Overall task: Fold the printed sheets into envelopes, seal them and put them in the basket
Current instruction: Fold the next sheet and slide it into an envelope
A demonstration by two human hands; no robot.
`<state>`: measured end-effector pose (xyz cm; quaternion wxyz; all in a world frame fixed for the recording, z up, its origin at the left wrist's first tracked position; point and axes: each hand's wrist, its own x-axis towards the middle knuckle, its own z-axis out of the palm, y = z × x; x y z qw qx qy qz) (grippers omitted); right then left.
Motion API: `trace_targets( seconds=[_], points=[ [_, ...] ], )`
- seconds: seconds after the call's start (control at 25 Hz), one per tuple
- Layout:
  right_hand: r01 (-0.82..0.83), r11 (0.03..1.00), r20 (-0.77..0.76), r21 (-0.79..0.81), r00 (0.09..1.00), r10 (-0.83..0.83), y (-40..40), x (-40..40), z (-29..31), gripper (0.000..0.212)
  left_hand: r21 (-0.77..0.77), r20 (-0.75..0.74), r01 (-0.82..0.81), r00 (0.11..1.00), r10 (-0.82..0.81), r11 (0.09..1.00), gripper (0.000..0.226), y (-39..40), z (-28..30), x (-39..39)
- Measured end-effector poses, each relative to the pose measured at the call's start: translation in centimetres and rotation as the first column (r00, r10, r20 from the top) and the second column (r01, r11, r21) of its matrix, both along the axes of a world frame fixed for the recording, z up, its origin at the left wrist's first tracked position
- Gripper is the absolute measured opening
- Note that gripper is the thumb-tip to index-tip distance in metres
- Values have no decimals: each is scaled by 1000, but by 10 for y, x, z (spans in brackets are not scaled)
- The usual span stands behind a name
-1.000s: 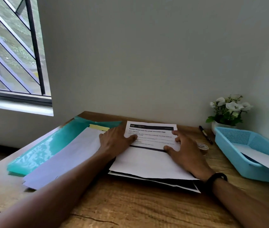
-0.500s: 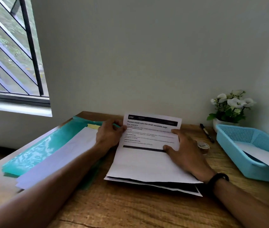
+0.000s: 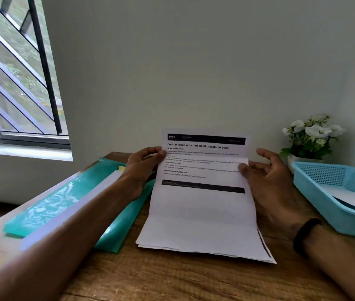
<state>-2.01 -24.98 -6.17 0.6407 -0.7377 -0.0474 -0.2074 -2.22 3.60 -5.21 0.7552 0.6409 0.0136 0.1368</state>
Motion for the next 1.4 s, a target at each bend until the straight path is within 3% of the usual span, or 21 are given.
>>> trace_targets(
  seconds=[0.2,0.36,0.52,0.56,0.68,0.8,0.88,1.04,1.12,1.16,1.24,1.32,1.4],
  points=[
    [-48,994,-39,102,998,52,-13,1,9,37,137,-27,166,986,-164,977,34,-12,5,-7],
    [-10,996,-116,94,993,21,-15,2,11,25,228,-33,244,969,-243,943,45,-21,1,-11],
    [-116,947,-202,300,962,182,-13,1,13,25,368,18,238,965,-262,899,17,-15,-1,-10],
    [-163,927,-215,337,946,244,-14,0,15,26,386,15,229,967,-254,894,20,-14,-1,-10],
    [-262,901,-220,346,911,349,-15,0,18,29,394,-4,193,978,-208,899,40,-12,-2,-8],
    [-346,913,-254,214,883,394,-17,7,11,71,379,8,142,988,-157,914,47,-13,-3,-7],
    [-382,907,-260,175,871,417,-19,10,6,84,336,30,116,991,-134,935,51,-12,-2,-7],
    [-412,900,-222,144,872,435,-19,9,5,66,241,65,74,994,-92,968,43,-15,4,-10],
    [-358,912,-176,199,903,393,-19,12,6,58,113,-1,83,996,-84,990,28,-17,6,-10],
    [-333,916,-152,223,917,370,-19,13,6,57,66,-58,113,992,-109,991,33,-16,7,-11],
    [-294,924,-119,245,936,330,-21,15,5,58,91,-161,172,975,-156,981,47,-13,7,-11],
    [-286,928,-86,241,946,314,-22,14,7,54,205,-165,188,974,-155,961,35,-12,5,-13],
    [-282,934,-57,219,952,301,-23,13,7,48,218,-124,164,982,-139,962,27,-12,4,-12]
  ],
)
